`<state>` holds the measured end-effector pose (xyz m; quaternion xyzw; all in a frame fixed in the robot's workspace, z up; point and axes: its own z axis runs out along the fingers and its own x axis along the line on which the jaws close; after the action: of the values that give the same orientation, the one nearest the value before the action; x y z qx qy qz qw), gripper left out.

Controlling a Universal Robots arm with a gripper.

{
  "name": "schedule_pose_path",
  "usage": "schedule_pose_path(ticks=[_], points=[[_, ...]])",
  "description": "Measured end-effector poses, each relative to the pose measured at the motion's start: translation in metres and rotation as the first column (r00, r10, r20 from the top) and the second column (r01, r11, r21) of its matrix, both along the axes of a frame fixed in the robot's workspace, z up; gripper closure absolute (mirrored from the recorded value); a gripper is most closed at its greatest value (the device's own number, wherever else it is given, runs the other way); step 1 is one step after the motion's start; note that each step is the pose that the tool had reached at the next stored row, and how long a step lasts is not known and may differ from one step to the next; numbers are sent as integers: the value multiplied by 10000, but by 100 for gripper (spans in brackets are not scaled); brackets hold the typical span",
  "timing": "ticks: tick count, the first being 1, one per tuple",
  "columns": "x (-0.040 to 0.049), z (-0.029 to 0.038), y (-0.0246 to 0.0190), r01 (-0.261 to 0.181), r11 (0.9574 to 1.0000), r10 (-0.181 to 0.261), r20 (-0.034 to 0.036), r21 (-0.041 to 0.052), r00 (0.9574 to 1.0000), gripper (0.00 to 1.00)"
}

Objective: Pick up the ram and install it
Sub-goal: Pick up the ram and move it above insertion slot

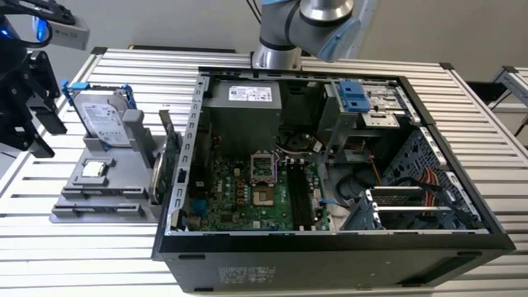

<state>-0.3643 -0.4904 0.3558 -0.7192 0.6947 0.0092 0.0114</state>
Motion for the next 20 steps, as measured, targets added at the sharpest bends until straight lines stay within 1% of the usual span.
schedule_pose_path(ticks=[20], points=[[0,-66,0,0,10000,0,2,0,10000,0]])
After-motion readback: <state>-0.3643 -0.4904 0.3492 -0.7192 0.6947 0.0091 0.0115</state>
